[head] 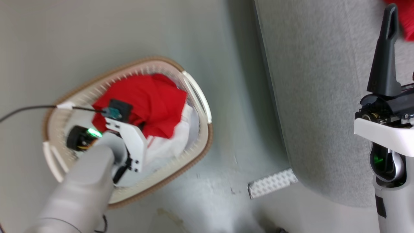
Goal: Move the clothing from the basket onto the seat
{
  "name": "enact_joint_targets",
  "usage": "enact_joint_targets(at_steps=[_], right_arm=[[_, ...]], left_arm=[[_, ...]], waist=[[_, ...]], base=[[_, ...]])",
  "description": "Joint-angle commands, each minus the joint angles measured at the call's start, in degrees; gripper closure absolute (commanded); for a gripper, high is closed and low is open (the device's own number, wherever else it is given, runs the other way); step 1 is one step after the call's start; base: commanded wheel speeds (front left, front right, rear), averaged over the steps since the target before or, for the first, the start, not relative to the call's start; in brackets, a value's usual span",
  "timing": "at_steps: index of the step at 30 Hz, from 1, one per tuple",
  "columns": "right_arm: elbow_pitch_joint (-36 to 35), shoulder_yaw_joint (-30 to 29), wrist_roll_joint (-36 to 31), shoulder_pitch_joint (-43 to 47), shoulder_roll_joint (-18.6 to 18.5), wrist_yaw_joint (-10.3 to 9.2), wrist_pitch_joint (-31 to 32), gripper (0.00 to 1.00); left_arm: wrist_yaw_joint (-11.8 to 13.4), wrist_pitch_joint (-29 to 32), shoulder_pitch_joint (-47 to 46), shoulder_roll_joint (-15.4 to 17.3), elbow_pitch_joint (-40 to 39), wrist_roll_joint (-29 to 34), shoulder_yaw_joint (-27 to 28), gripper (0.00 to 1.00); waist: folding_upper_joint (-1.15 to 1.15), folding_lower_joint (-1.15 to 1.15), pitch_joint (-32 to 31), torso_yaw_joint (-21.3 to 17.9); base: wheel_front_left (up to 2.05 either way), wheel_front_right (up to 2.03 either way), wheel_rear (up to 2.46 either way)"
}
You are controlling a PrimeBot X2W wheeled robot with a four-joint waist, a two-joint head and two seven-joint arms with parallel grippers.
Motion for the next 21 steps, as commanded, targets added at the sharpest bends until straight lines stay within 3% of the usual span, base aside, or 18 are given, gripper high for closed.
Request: enact_joint_targets(at_steps=[1,14,21], right_arm=[[0.6,-0.3,-1.0,0.3,0.0,-0.13,0.0,0.00],[5.3,-1.1,-5.7,5.5,-0.1,-0.13,0.0,0.00],[7.2,-1.6,-5.4,8.8,-1.5,-0.13,0.0,0.00]], left_arm=[[0.1,-1.1,1.5,-0.6,-0.5,-1.1,-0.6,1.00],[0.1,-10.3,9.0,-5.0,-4.5,-8.2,-5.8,1.00],[0.1,-12.8,11.7,-5.5,-9.2,-10.6,-5.9,1.00]], waist=[[0.00,0.00,-5.0,2.5],[0.00,0.00,-23.6,8.3],[0.00,0.00,-31.5,11.6]], base=[[0.00,0.00,0.00],[0.00,0.00,0.00],[0.00,0.00,0.00]])
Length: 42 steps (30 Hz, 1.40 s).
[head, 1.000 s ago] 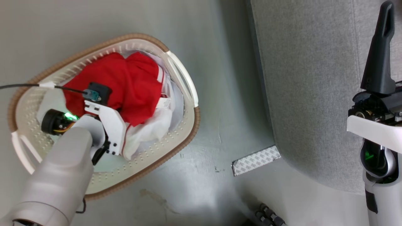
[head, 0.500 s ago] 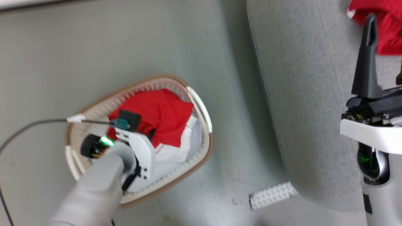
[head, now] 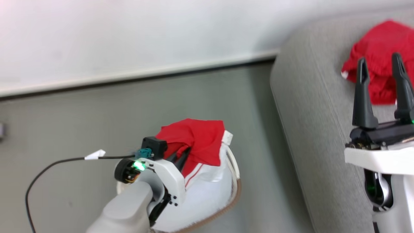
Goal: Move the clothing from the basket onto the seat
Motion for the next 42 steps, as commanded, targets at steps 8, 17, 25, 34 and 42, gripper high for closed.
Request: enact_joint_targets(at_steps=[8,17,25,34,42], right_arm=[[2.0,-0.8,1.4,5.9,-1.1,-0.13,0.0,0.00],[3.9,0.1,2.4,10.7,-1.6,-0.13,0.0,0.00],[4.9,2.1,3.3,12.4,-1.4,-0.13,0.0,0.00],[5.6,3.8,4.0,12.4,-1.9,-0.13,0.0,0.00],[7.0,9.9,7.1,11.2,-2.7,-0.13,0.0,0.00]], left_arm=[[1.9,-0.6,3.0,2.5,-12.2,2.7,4.1,1.00],[5.9,-0.5,4.9,6.5,-27.1,5.4,6.6,1.00],[9.7,3.3,6.3,10.3,-39.5,4.8,7.6,1.00],[12.2,5.5,8.1,12.5,-46.1,4.2,8.0,1.00],[12.9,6.3,8.2,13.2,-48.1,4.1,7.8,1.00]], waist=[[0.00,0.01,-11.3,7.0],[0.00,0.01,-16.2,9.6],[0.00,0.01,-18.1,9.9],[0.00,0.01,-18.2,9.5],[0.00,0.01,-18.0,9.2]], base=[[0.00,0.00,0.00],[0.00,0.00,0.00],[0.00,0.00,0.00],[0.00,0.00,0.00],[0.00,0.00,0.00]])
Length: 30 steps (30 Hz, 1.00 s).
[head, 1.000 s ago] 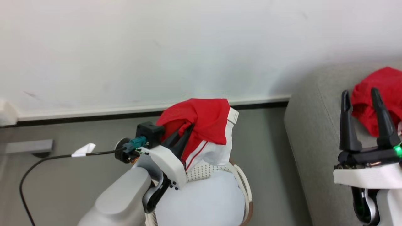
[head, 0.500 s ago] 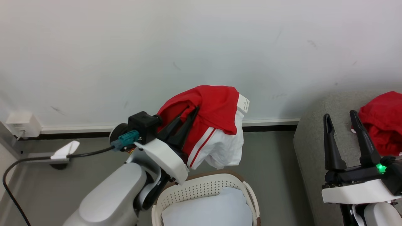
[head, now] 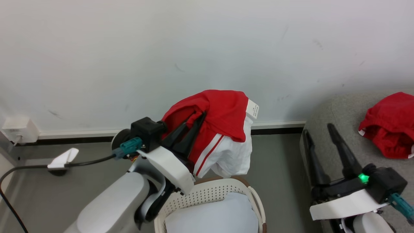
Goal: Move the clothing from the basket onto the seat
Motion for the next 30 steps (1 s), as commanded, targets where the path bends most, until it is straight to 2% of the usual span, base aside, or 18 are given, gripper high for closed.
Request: enact_joint_targets(at_steps=[1,5,11,18,25,30], right_arm=[[1.0,1.4,1.3,-0.4,-0.7,-0.13,0.0,0.00],[4.2,7.1,6.3,-2.4,-1.5,-0.13,0.0,0.00],[9.1,19.9,14.1,-6.8,-5.5,-0.14,1.8,0.00],[14.9,29.8,22.6,-11.7,-8.0,-0.14,3.4,0.00],[18.7,40.2,28.3,-16.9,-8.6,-0.14,2.5,0.00],[20.7,44.5,30.4,-20.2,-7.5,-0.14,0.5,0.00]], left_arm=[[0.2,0.0,0.3,0.3,-0.3,-0.8,0.0,1.00],[-0.3,0.3,0.2,-0.2,-0.9,-1.2,-0.3,1.00],[-0.6,0.7,0.1,-1.1,-2.1,-1.2,-1.3,1.00],[-1.1,0.9,-0.5,-2.1,-2.8,-1.4,-2.4,1.00],[-1.6,1.3,-0.6,-3.0,-3.1,-1.6,-3.4,1.00],[-2.0,1.6,-0.4,-3.6,-2.7,-1.9,-4.2,1.00]], waist=[[0.00,0.00,0.1,0.1],[0.00,0.00,0.3,0.5],[0.00,0.00,0.7,1.9],[0.00,0.00,1.1,4.0],[0.00,0.00,1.0,6.3],[0.00,0.00,0.9,7.9]], base=[[0.00,0.00,0.00],[0.00,0.00,0.00],[0.00,0.00,0.00],[0.00,0.00,0.00],[0.00,0.00,0.00],[0.00,0.00,0.00]])
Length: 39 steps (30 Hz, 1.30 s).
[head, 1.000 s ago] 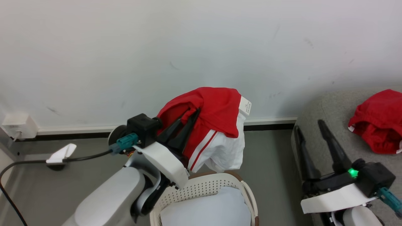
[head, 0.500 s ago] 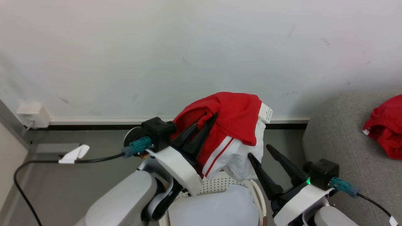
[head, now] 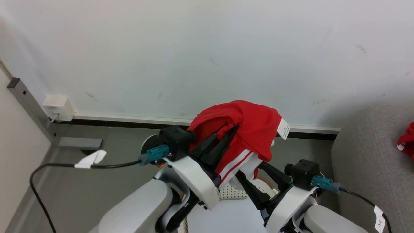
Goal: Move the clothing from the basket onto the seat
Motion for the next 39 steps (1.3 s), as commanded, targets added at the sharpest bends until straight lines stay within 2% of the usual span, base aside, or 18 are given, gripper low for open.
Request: enact_joint_targets(at_steps=[1,5,13,20,21,22,23,31,39], right_arm=[[0.9,0.6,0.9,-1.2,0.3,-0.15,-0.5,0.00],[3.6,1.2,0.4,-2.9,1.2,-0.15,-1.0,0.00],[8.4,-4.7,-5.0,-3.5,4.5,-0.15,-1.0,0.00],[10.6,-5.8,-7.6,-4.6,6.4,-0.15,-1.0,0.00],[10.6,-6.5,-7.9,-4.7,6.5,-0.15,-1.0,0.45],[10.5,-7.3,-8.4,-4.7,6.7,-0.15,-1.0,0.70],[10.5,-8.1,-9.0,-4.5,6.8,-0.15,-1.0,1.00],[9.8,-10.7,-11.5,-2.7,7.2,-0.15,-1.0,1.00],[6.8,-13.4,-12.3,-0.9,6.2,-0.15,-1.0,1.00]], left_arm=[[-0.1,0.0,0.0,-0.1,0.1,-0.3,-0.1,1.00],[-0.3,0.2,0.1,-0.5,0.4,-0.5,-0.5,1.00],[-0.6,0.6,0.8,-1.1,0.8,-0.6,-1.9,1.00],[-0.8,0.7,0.5,-1.6,1.1,-0.7,-2.5,1.00],[-0.8,0.7,0.4,-1.6,1.1,-0.7,-2.6,1.00],[-0.7,0.7,0.5,-1.6,1.1,-0.7,-2.6,1.00],[-0.7,0.6,0.5,-1.5,1.1,-0.7,-2.6,1.00],[-0.5,-0.2,1.0,-1.1,2.1,-1.1,-2.3,1.00],[0.2,-0.5,1.3,-1.0,3.1,-1.3,-2.1,1.00]], waist=[[0.00,0.00,-0.1,0.7],[0.00,0.00,-0.2,1.7],[0.00,0.00,-0.8,2.7],[0.00,0.00,-1.1,3.2],[0.00,0.00,-1.0,3.2],[0.00,0.00,-1.0,3.3],[0.00,0.00,-0.9,3.3],[0.00,0.00,-0.9,3.0],[0.00,0.00,-0.9,2.0]], base=[[0.00,0.00,0.00],[0.00,0.00,0.00],[0.00,0.00,0.00],[0.00,0.00,0.00],[0.00,0.00,0.00],[0.00,0.00,0.00],[0.00,0.00,0.00],[0.00,0.00,0.00],[0.00,0.00,0.00]])
